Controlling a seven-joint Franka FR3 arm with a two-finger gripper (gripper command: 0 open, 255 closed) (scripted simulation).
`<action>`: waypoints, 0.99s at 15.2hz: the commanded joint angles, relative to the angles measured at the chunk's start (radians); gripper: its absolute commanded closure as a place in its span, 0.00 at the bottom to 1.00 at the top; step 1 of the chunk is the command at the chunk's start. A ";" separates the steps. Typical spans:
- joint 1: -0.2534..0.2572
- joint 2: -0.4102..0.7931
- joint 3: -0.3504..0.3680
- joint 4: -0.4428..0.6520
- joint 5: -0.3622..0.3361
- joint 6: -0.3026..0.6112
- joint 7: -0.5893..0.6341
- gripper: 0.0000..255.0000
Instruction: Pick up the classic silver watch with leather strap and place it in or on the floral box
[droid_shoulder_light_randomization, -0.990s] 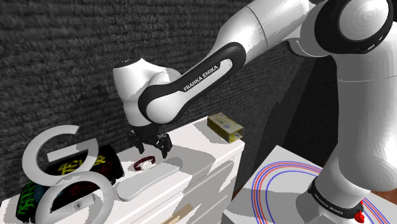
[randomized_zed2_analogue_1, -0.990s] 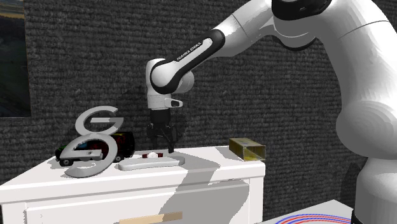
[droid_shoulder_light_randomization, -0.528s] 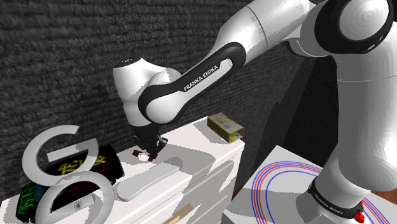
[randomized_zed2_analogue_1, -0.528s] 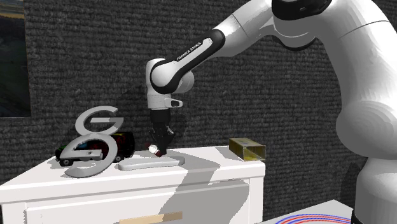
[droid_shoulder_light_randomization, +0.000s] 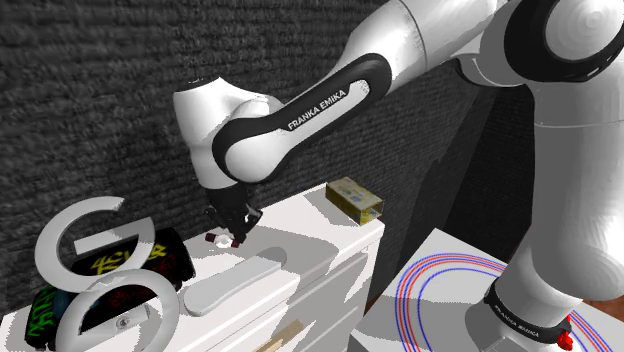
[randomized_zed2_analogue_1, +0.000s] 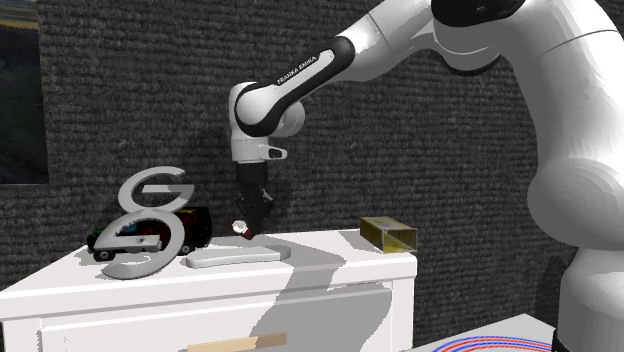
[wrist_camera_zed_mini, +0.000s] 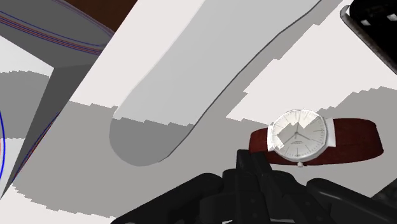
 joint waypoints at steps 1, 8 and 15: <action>-0.004 -0.013 0.005 0.009 0.011 -0.019 -0.007 1.00; -0.014 -0.052 0.022 0.057 0.044 -0.096 -0.031 1.00; -0.018 -0.081 0.033 0.118 0.070 -0.178 -0.050 1.00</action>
